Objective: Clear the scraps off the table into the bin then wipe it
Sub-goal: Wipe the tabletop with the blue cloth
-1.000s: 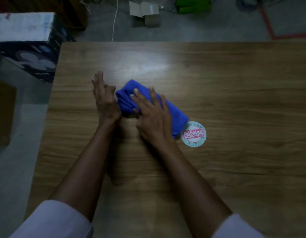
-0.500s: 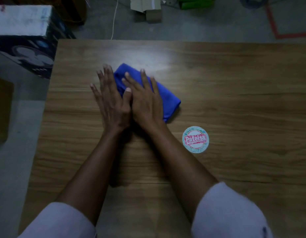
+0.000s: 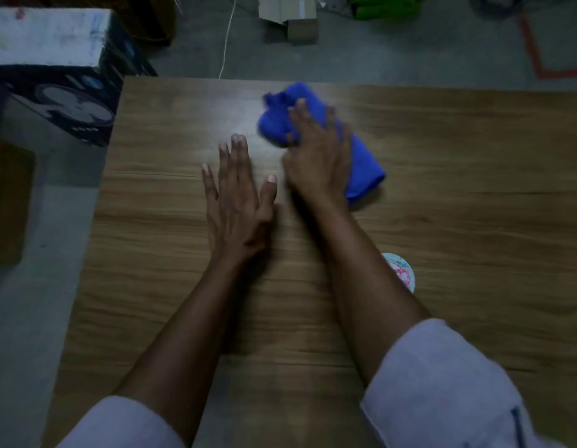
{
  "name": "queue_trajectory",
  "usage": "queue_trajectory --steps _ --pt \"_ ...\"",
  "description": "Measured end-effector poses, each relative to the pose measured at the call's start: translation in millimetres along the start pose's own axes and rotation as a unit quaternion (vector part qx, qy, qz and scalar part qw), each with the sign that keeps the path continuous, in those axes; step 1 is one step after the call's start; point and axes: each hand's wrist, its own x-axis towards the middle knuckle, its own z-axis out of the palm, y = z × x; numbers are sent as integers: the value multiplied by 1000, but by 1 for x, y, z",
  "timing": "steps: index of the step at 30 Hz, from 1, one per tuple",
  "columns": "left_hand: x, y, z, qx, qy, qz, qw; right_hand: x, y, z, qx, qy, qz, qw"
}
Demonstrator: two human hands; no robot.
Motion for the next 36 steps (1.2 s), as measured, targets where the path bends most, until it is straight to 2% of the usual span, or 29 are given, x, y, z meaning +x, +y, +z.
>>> queue_trajectory --steps 2,4,8,12,14,16,19,22,25,27,29,31,34,36 --pt "0 -2 -2 -41 17 -12 999 -17 -18 8 13 -25 -91 995" --pt "1 -4 -2 -40 2 -24 999 -37 -6 6 25 -19 -122 992" --pt "2 -1 -2 37 -34 -8 999 -11 42 -16 -2 -9 -32 999" --pt "0 3 -4 52 -48 -12 997 39 42 -31 14 -8 47 999" --pt "2 3 -6 51 -43 -14 998 19 27 -23 50 5 24 998" --pt "3 2 -5 55 -43 -11 998 -16 15 -11 61 7 -42 997" --pt "2 3 -3 64 -52 -7 997 -21 21 -12 4 -47 -95 994" --pt "2 5 -5 52 -58 -12 997 29 40 -25 -52 -56 -52 996" --pt "1 7 -6 52 -53 -14 997 43 34 -27 -23 -38 9 999" --pt "2 6 -6 51 -48 -15 997 13 15 -12 21 -22 -20 999" --pt "2 3 -5 42 -36 -8 998 -34 3 0 75 -16 -93 993" --pt "2 1 -4 23 -27 0 999 -72 15 1 99 -30 -133 986" --pt "2 2 -5 32 -33 2 999 -73 64 -18 68 -12 -130 989" --pt "1 3 -6 35 -36 -1 999 -52 93 -28 30 22 -76 996"
